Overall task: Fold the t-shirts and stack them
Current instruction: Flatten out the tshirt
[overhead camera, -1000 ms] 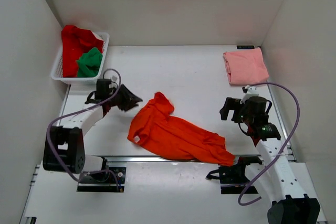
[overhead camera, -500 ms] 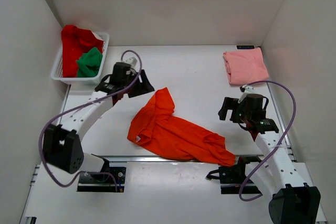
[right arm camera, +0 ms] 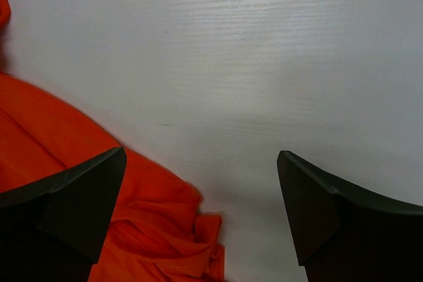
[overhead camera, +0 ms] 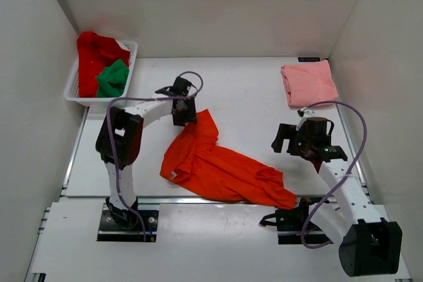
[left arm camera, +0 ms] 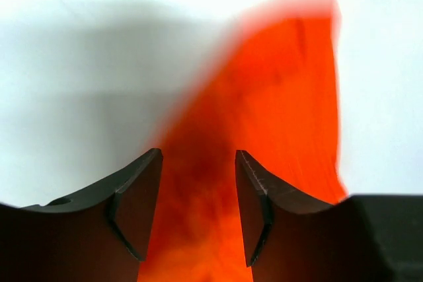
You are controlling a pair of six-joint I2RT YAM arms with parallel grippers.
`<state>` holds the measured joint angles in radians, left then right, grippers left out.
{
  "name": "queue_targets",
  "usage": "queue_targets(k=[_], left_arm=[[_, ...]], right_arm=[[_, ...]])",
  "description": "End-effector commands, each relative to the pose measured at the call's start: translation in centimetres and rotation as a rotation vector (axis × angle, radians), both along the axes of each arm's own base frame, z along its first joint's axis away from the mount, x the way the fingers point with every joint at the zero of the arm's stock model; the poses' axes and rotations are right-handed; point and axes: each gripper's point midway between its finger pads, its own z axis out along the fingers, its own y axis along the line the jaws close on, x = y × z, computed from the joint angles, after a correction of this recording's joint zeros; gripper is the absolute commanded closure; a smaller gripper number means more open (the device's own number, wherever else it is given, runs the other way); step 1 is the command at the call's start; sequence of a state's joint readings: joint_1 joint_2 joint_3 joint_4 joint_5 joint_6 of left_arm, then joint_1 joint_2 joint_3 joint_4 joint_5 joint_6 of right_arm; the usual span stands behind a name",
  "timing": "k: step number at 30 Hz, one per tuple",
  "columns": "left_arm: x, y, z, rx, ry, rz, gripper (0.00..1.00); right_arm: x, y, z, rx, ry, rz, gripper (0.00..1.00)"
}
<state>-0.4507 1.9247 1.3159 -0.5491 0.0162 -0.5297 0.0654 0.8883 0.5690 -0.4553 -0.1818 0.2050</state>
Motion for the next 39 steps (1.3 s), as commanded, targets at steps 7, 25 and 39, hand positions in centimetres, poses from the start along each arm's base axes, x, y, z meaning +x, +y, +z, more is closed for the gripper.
queue_targets(k=[7,25,39], left_arm=[[6.2,7.5,-0.6,0.128,0.006,0.139,0.42],[4.7,6.1,3.2,-0.015,-0.108,0.137,0.39],[8.6,3.2,5.1,-0.052,-0.149,0.119,0.31]], right_arm=[[0.2,3.5,-0.2,0.054,0.071,0.118,0.14],[-6.9,11.1,0.0,0.092,0.102,0.358,0.66],[-9.6,11.1,-5.2,0.049,0.224,0.373,0.49]])
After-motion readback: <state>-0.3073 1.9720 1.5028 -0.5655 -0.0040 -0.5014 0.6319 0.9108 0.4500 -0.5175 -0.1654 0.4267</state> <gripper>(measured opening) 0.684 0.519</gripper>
